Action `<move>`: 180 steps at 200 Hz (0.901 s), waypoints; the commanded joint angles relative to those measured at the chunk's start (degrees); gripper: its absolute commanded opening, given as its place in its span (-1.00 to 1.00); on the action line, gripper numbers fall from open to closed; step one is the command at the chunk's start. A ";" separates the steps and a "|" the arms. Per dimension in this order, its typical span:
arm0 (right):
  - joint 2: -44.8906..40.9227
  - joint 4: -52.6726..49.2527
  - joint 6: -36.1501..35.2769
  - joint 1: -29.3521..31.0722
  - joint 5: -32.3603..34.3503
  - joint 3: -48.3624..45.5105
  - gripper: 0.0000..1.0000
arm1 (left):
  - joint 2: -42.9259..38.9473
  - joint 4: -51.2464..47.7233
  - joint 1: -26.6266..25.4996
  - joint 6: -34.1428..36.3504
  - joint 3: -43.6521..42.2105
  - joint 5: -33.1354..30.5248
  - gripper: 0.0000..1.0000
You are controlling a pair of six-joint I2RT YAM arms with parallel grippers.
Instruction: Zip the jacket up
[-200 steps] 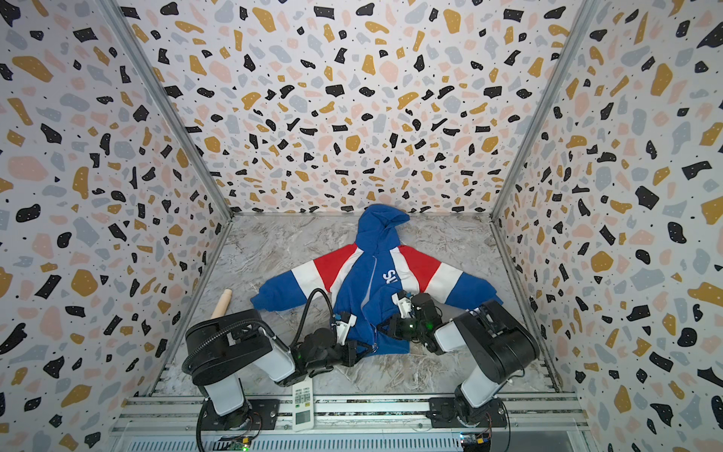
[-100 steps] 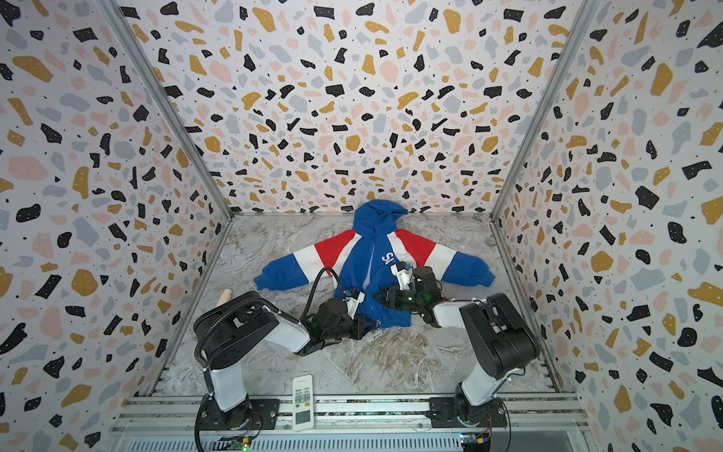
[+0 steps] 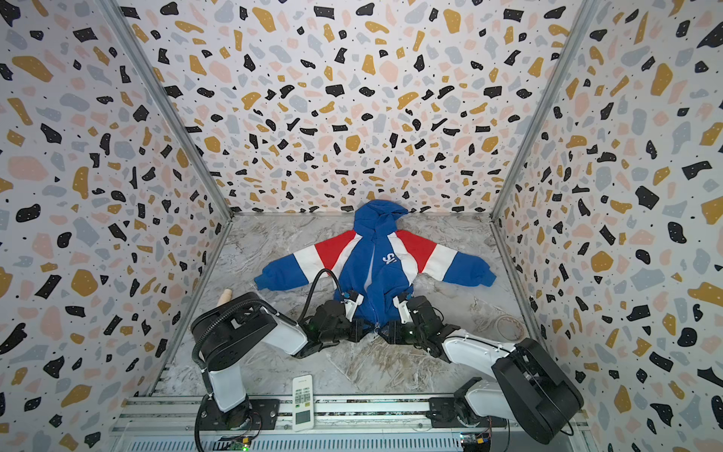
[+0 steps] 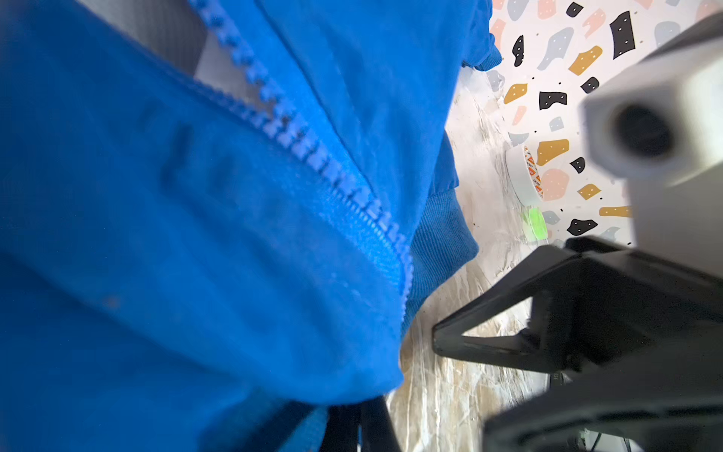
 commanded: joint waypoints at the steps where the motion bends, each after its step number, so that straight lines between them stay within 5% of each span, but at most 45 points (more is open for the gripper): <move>1: 0.33 1.39 0.53 0.46 2.12 -0.19 -0.12 | 1.08 -4.86 -0.28 -0.24 -2.38 0.99 -1.00; 180: 10.60 10.43 -0.26 2.40 -1.23 2.01 -0.36 | -0.67 -3.80 -0.37 -1.02 -3.44 1.63 -1.00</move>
